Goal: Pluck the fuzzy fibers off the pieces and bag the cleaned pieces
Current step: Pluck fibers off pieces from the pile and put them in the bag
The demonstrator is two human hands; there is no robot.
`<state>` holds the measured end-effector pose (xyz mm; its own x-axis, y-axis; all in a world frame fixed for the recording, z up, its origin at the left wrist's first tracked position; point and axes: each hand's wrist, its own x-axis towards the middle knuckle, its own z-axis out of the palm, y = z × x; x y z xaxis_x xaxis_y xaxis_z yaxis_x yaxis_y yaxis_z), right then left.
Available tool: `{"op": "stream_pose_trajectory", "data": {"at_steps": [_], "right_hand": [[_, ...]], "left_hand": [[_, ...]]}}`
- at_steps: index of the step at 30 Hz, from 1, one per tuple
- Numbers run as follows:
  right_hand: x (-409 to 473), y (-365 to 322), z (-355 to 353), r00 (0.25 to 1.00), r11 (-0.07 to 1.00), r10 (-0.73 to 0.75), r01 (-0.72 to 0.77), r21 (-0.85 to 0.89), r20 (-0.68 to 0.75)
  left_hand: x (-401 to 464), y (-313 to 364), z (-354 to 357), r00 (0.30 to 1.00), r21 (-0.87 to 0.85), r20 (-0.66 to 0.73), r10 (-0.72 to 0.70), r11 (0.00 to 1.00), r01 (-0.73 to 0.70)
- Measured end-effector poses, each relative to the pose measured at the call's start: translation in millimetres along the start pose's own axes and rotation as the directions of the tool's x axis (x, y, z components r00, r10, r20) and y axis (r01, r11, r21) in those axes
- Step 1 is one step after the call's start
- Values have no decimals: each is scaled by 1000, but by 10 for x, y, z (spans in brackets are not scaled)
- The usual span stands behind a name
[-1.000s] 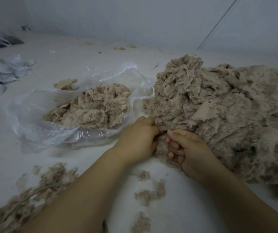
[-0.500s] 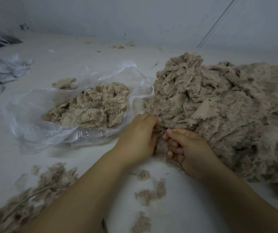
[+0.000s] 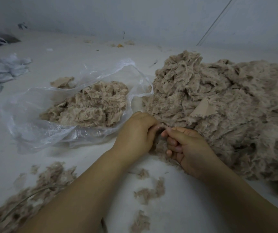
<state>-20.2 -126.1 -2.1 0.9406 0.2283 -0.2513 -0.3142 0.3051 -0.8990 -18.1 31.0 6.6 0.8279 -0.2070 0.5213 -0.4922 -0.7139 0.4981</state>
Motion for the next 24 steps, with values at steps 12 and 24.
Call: {"op": "stream_pose_trajectory", "data": {"at_steps": [12,24], "right_hand": [[-12,-20,-1,1000,996,16,-14,87,-20],[5,-36,-39,999,994,33,-35,101,20]], "left_hand": [[-64,151,-113,950,-230,140,278,943,-242],[-99,142,-69,963,-183,77,256,954,-239]]}}
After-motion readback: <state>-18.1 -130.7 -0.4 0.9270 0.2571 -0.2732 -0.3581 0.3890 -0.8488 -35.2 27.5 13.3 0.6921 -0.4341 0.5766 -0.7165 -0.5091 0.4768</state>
